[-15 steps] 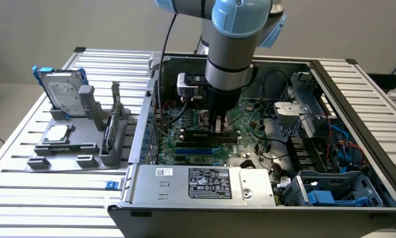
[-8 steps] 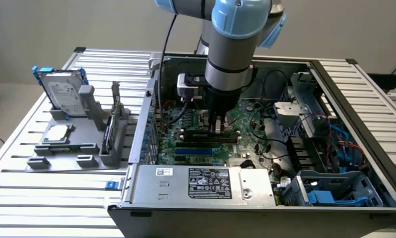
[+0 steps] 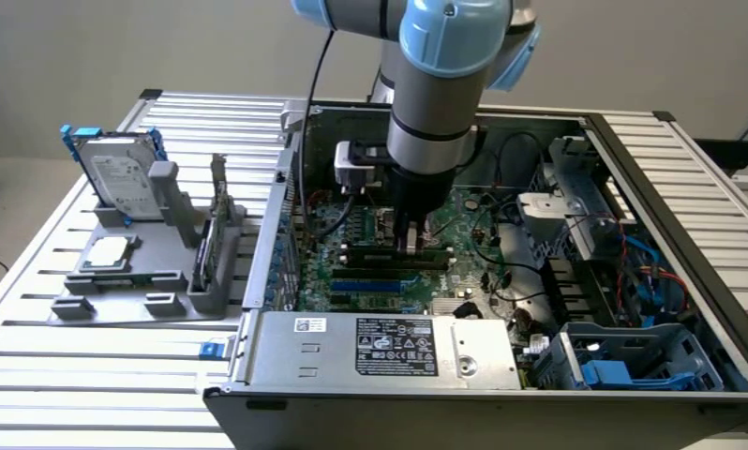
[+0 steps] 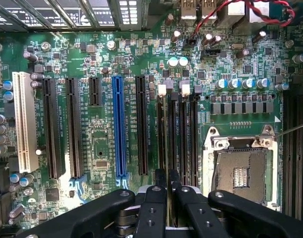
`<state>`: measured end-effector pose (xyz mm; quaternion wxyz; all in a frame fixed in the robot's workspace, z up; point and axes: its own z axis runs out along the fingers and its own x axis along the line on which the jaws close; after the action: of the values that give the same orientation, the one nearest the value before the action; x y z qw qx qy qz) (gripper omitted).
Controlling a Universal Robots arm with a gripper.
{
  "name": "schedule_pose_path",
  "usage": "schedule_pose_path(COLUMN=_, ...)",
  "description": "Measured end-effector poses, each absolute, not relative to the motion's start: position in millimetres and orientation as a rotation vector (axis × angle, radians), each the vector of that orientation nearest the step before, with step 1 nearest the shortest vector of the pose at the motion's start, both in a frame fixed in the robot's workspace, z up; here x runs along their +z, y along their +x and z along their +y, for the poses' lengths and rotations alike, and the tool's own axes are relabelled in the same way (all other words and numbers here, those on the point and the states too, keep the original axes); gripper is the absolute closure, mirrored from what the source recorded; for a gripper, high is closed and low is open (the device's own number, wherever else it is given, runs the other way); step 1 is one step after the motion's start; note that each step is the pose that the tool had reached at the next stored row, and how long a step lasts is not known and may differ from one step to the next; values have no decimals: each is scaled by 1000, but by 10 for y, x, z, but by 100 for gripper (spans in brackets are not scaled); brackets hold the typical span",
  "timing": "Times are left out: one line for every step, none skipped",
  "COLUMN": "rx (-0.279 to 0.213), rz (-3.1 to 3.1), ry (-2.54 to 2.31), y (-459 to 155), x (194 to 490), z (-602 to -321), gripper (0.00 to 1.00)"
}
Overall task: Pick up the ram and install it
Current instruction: 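Insert the ram into the slot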
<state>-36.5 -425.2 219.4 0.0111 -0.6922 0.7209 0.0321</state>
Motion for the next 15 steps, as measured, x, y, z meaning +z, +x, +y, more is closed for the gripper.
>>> schedule_pose_path(rx=100, rz=2249, ry=-2159, y=-365, x=2191, z=-4253, gripper=86)
schedule_pose_path(rx=100, rz=2249, ry=-2159, y=-365, x=2188, z=-4252, gripper=86)
schedule_pose_path(rx=100, rz=2249, ry=-2159, y=-365, x=2185, z=-4252, gripper=86)
schedule_pose_path(rx=100, rz=2249, ry=-2159, y=-365, x=2182, z=-4252, gripper=84)
schedule_pose_path(rx=100, rz=2249, ry=-2159, y=-365, x=2181, z=-4252, gripper=84)
schedule_pose_path(rx=100, rz=2249, ry=-2159, y=-365, x=2181, z=-4252, gripper=78)
schedule_pose_path(rx=100, rz=2249, ry=-2159, y=-365, x=2181, z=-4252, gripper=78)
schedule_pose_path(rx=100, rz=2249, ry=-2159, y=-365, x=2181, z=-4252, gripper=78)
schedule_pose_path(rx=100, rz=2249, ry=-2159, y=-365, x=2182, z=-4252, gripper=71)
schedule_pose_path(rx=100, rz=2249, ry=-2159, y=-365, x=2188, z=-4252, gripper=71)
schedule_pose_path(rx=100, rz=2249, ry=-2159, y=-365, x=2199, z=-4252, gripper=71)
schedule_pose_path(rx=100, rz=2249, ry=-2159, y=-365, x=2215, z=-4252, gripper=71)
schedule_pose_path(rx=100, rz=2249, ry=-2159, y=-365, x=2237, z=-4252, gripper=71)
schedule_pose_path(rx=101, rz=2249, ry=-2159, y=-365, x=2259, z=-4252, gripper=71)
schedule_pose_path(rx=101, rz=2249, ry=-2159, y=-365, x=2284, z=-4252, gripper=71)
